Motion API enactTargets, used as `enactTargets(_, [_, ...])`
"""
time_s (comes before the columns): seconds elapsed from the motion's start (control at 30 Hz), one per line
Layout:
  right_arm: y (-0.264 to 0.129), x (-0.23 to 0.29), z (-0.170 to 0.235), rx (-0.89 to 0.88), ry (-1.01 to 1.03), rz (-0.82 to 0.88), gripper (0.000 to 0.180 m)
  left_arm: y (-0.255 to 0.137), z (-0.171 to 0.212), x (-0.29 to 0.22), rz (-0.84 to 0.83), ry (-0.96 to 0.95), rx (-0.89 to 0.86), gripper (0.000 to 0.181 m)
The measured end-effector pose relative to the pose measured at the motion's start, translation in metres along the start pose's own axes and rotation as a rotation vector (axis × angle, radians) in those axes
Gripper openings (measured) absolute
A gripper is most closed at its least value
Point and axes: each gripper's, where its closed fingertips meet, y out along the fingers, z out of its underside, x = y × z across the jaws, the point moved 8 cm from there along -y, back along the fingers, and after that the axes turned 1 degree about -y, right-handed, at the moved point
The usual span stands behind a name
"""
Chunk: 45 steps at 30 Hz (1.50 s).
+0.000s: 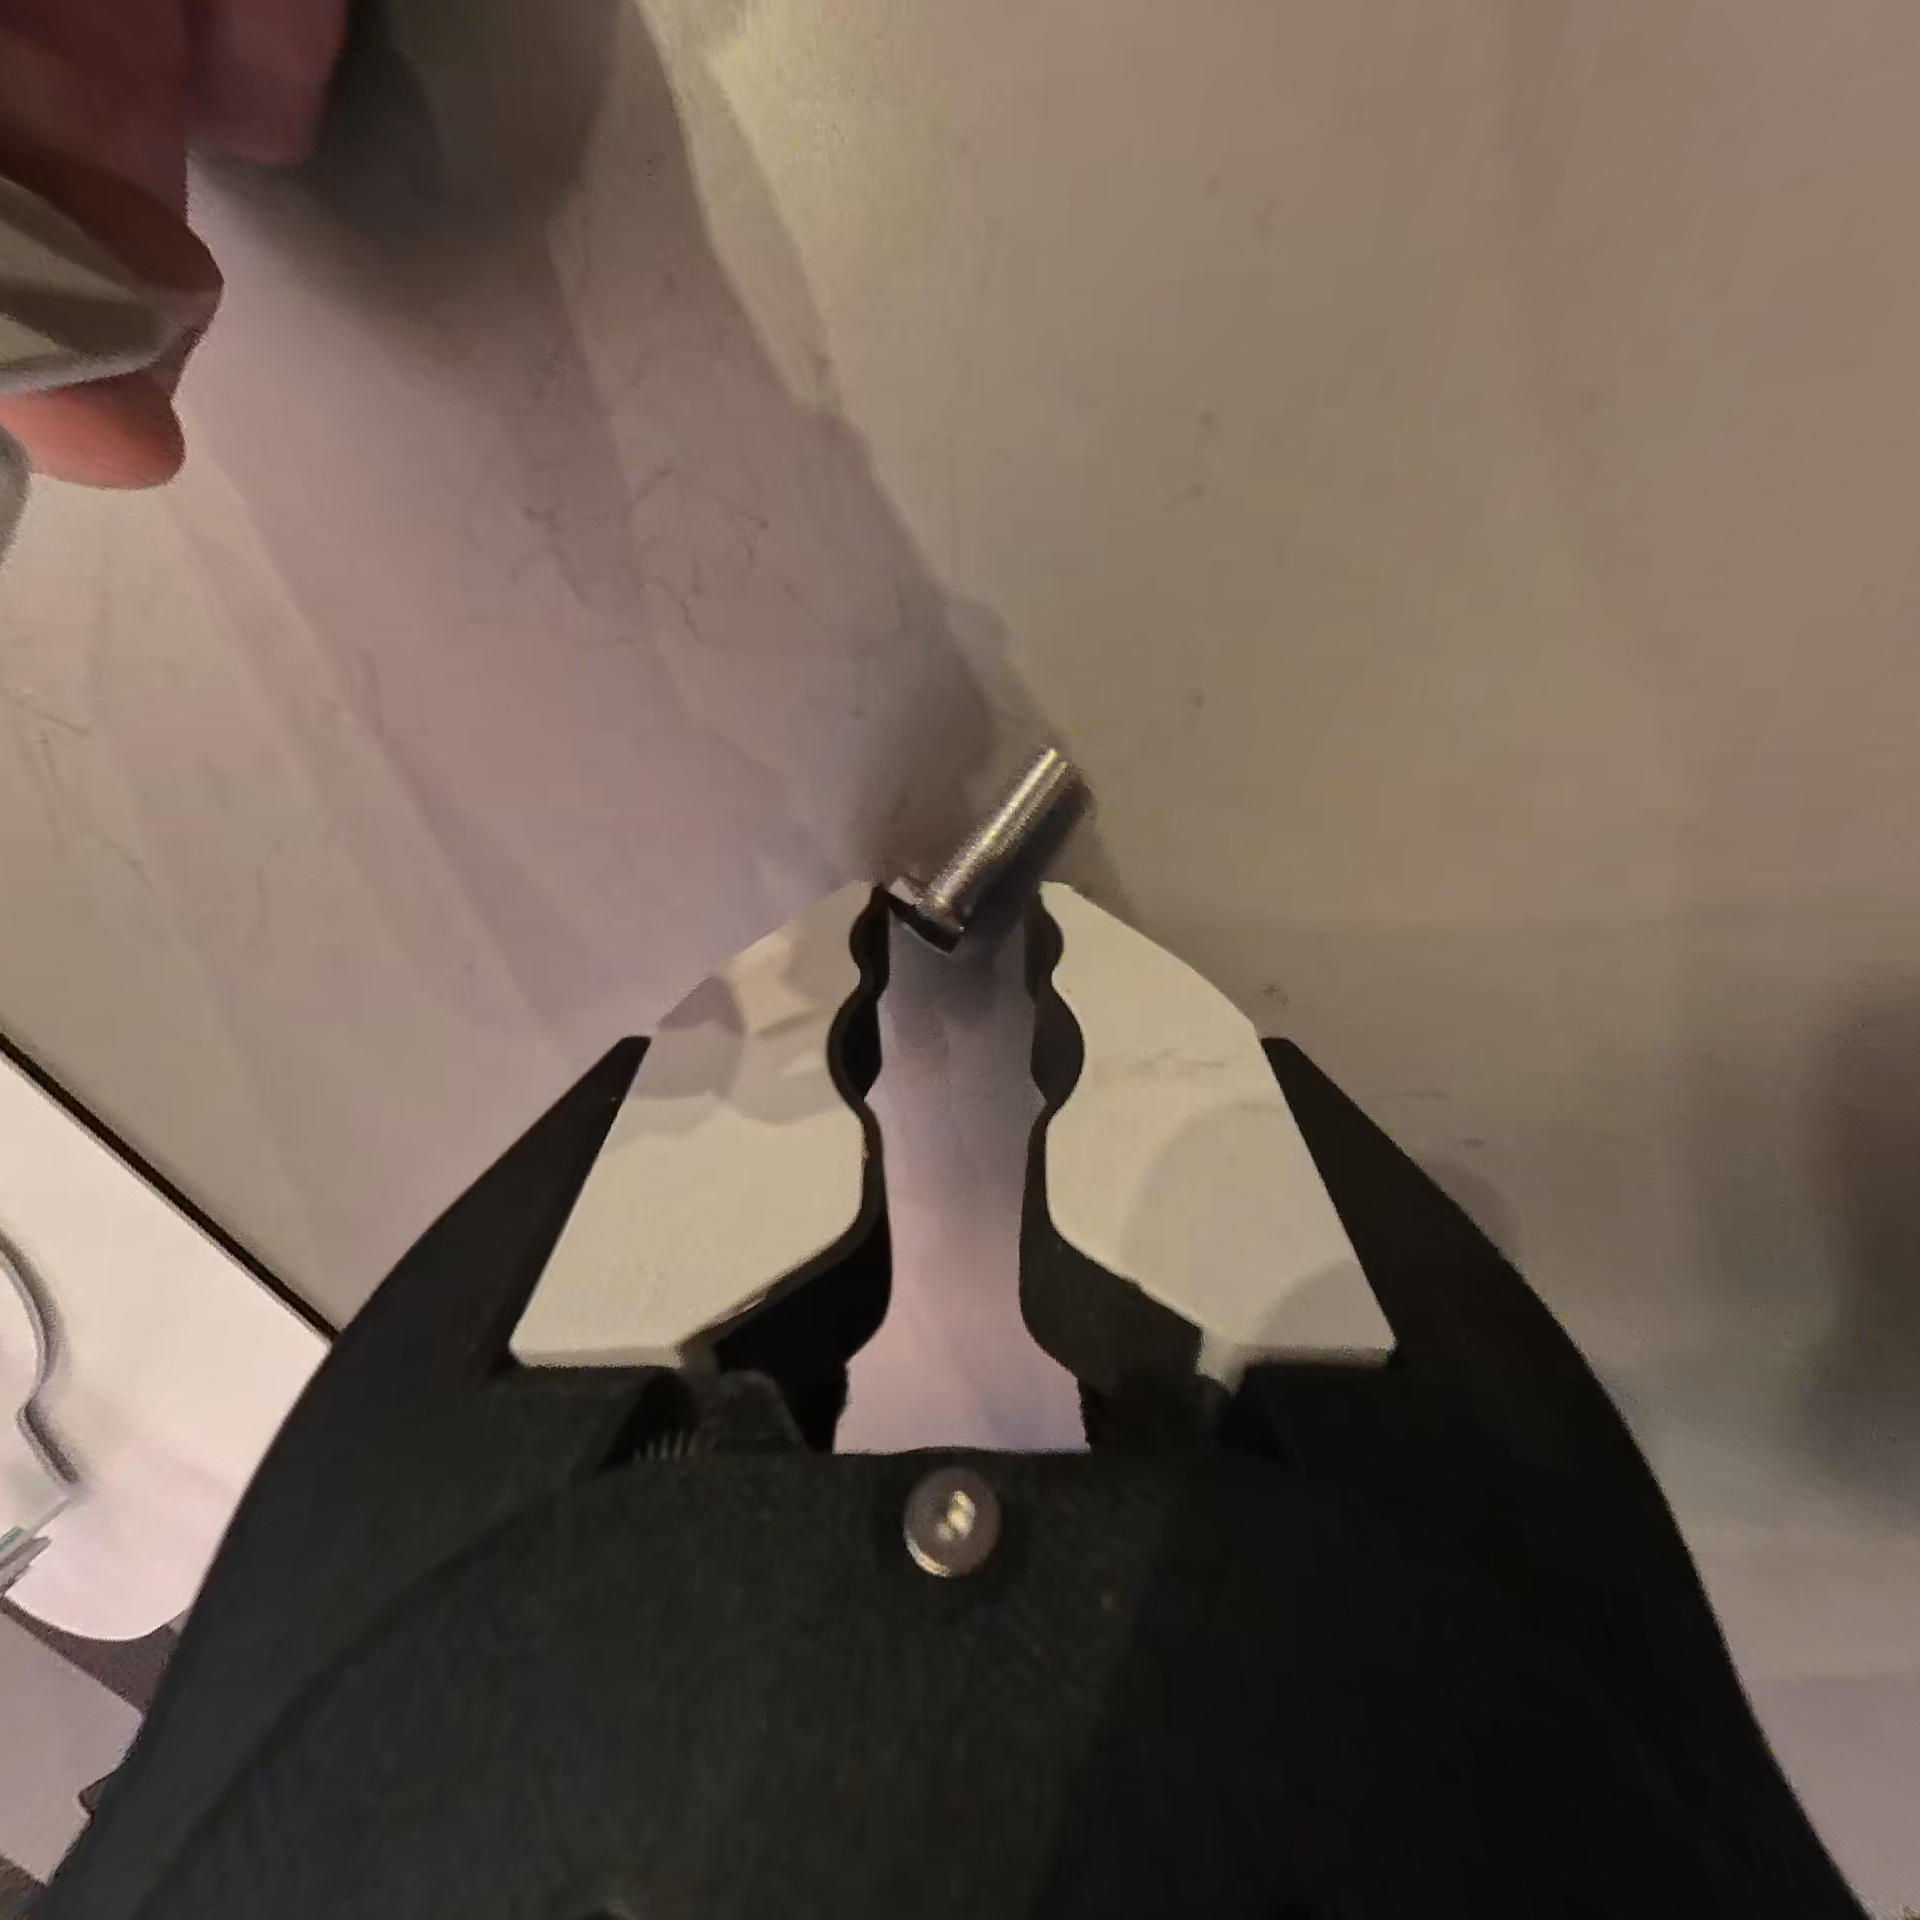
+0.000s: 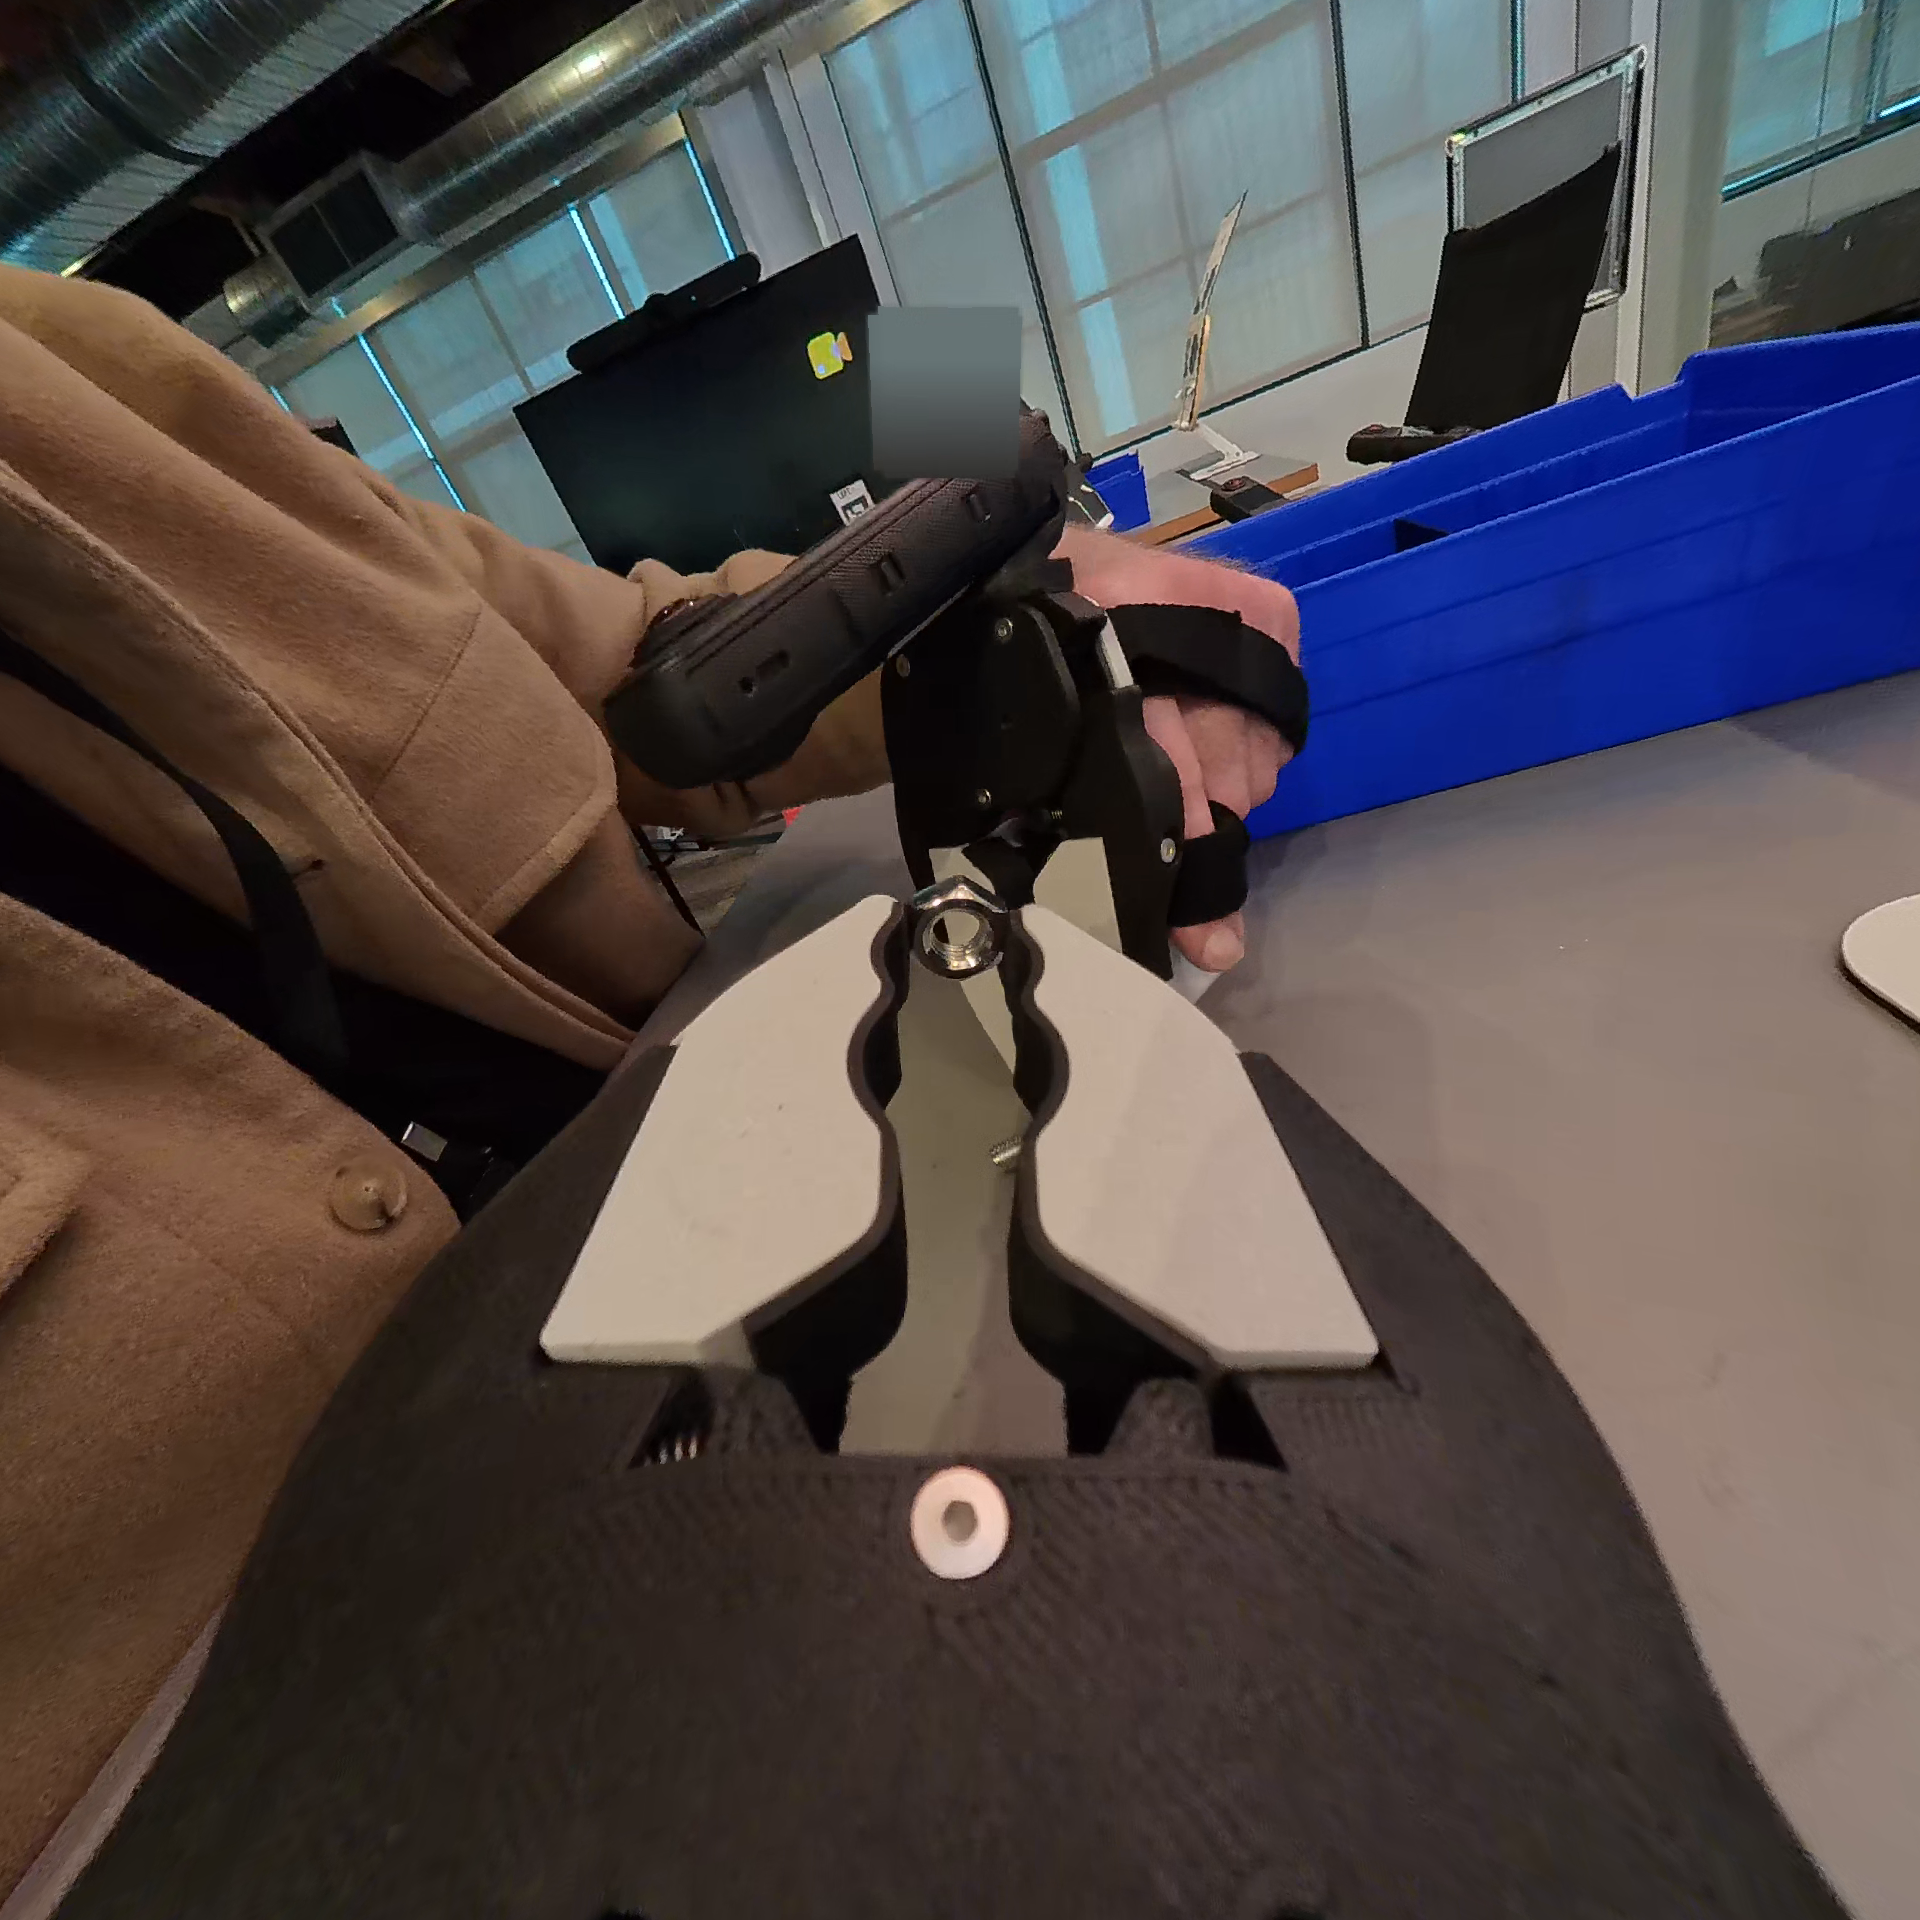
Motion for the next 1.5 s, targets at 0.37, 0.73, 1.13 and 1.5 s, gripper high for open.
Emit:
enactTargets(0.37, [0.0,0.0,0.0,-0.002,0.0,0.004,0.017,0.002,0.005,-0.003,-0.039,-0.132,-0.08,0.017])
enactTargets(0.73, [-0.003,0.003,-0.004,0.062,-0.162,0.112,0.017,-0.018,0.014,-0.005,-0.296,-0.533,-0.356,0.017])
enactTargets(1.13, [0.001,0.024,-0.005,0.321,-0.602,0.302,0.017,-0.027,0.015,-0.006,-0.315,-0.9,-0.709,0.016])
enactTargets(1.5, [0.015,0.028,0.007,0.433,-0.729,0.37,0.017,-0.02,0.007,-0.006,-0.314,-0.968,-0.735,0.016])
